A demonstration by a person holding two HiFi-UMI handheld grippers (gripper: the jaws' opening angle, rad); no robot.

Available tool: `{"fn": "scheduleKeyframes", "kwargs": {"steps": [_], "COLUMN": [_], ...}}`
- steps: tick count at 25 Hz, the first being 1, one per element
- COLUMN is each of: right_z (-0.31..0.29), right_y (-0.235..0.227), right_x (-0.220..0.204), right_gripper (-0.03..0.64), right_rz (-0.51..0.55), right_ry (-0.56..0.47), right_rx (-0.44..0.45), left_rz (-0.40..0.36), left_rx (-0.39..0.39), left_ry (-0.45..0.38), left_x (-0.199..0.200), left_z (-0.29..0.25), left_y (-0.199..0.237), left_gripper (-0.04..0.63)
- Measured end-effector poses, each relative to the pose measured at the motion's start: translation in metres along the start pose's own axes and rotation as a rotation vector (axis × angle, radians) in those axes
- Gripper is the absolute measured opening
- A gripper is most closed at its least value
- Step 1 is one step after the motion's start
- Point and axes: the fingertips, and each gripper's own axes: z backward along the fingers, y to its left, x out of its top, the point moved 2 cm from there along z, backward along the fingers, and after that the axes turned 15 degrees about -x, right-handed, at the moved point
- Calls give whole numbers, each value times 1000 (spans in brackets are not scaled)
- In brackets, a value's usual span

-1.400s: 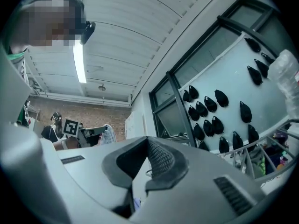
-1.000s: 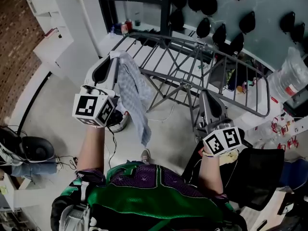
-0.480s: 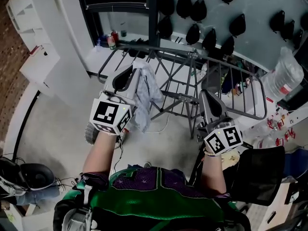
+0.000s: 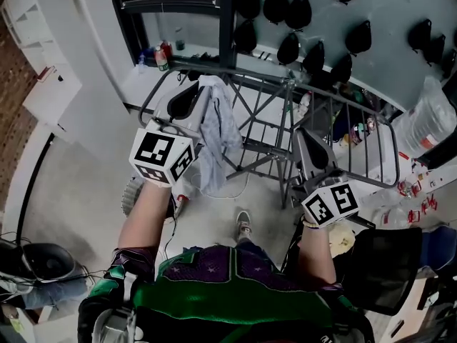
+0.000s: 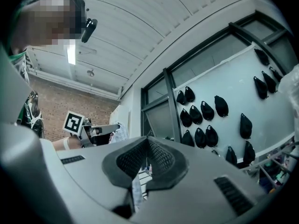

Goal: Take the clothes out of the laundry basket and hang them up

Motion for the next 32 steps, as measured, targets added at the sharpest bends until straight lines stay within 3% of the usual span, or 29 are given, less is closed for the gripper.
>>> {"fn": "scheduleKeyframes", "kwargs": {"steps": [11,27,32], "right_z": [-111,-200,-216], "right_y": [-61,-170,-193], "right_x": [-13,-41,-53], "right_gripper": [0,0,0], "right_rz": [-37,-70,-85], "right_ry": [-10,37,55], "right_rx": [68,34,20], "left_rz": [4,18,31], "left_rx": [21,13,14], "left_ry": [25,16,54], "left_x": [-28,-62,-87], "left_z": [-107,-272,-299], "left_y": [66,136,148], "left_gripper": [41,41,41]}}
